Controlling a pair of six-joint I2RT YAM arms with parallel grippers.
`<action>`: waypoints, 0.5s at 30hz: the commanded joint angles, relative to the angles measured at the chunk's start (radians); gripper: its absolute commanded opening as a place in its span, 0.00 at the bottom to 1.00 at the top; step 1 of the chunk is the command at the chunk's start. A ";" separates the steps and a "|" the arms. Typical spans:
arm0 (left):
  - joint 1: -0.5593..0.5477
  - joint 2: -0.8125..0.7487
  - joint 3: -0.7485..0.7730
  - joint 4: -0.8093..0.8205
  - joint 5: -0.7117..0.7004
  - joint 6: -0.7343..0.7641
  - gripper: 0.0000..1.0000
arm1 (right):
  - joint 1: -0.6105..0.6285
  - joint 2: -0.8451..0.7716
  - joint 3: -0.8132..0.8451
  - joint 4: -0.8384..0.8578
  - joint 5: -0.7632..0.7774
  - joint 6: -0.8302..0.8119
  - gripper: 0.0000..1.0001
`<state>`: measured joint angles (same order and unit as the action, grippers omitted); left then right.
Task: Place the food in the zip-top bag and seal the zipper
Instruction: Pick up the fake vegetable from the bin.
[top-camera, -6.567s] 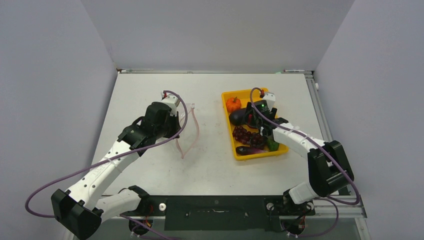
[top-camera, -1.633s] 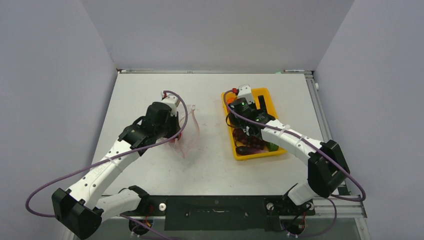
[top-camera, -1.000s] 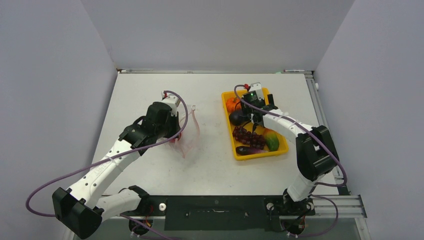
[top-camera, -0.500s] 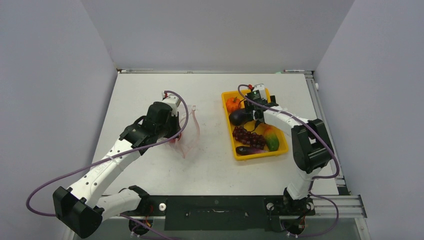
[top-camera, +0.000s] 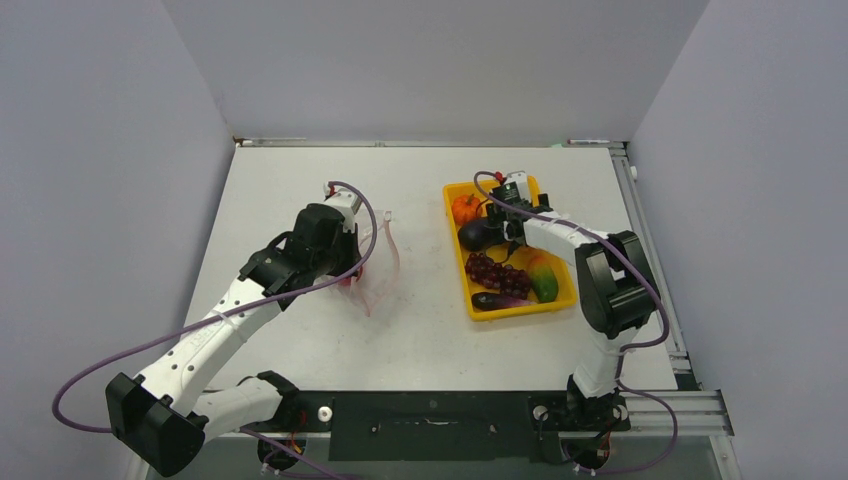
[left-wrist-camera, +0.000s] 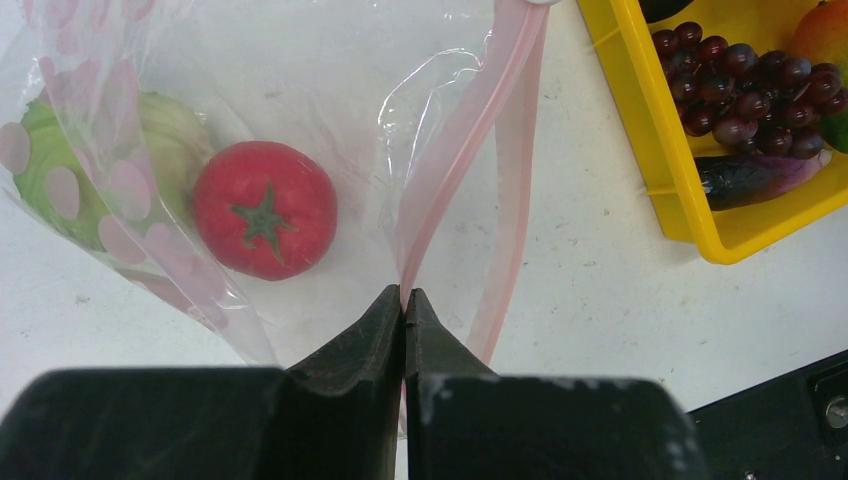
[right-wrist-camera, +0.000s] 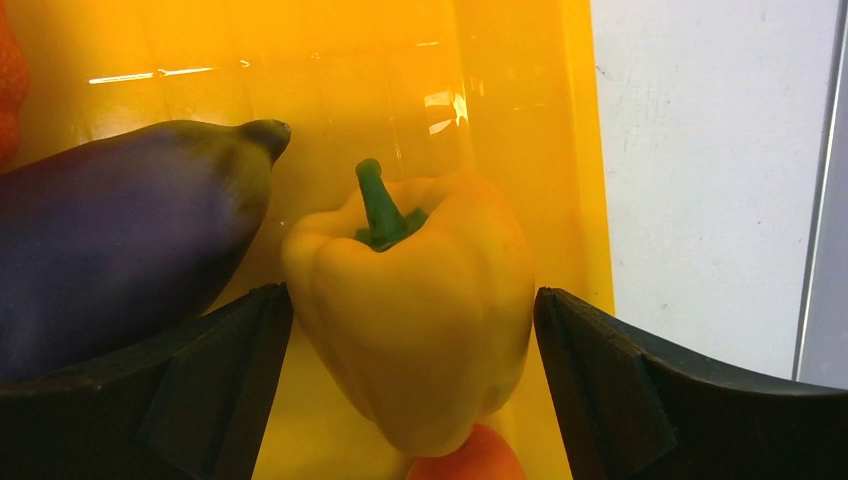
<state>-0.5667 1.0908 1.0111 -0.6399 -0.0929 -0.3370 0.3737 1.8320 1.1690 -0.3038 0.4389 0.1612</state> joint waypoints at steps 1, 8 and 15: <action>0.002 0.000 0.028 0.017 -0.007 -0.002 0.00 | -0.005 0.006 0.023 0.024 -0.011 0.011 0.96; 0.002 0.000 0.028 0.016 -0.007 -0.002 0.00 | -0.005 -0.015 0.003 0.036 -0.022 0.020 0.87; 0.003 -0.002 0.028 0.016 -0.007 -0.002 0.00 | -0.003 -0.041 -0.004 0.033 -0.029 0.028 0.51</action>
<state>-0.5667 1.0908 1.0111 -0.6399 -0.0929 -0.3370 0.3737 1.8442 1.1690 -0.2909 0.4129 0.1711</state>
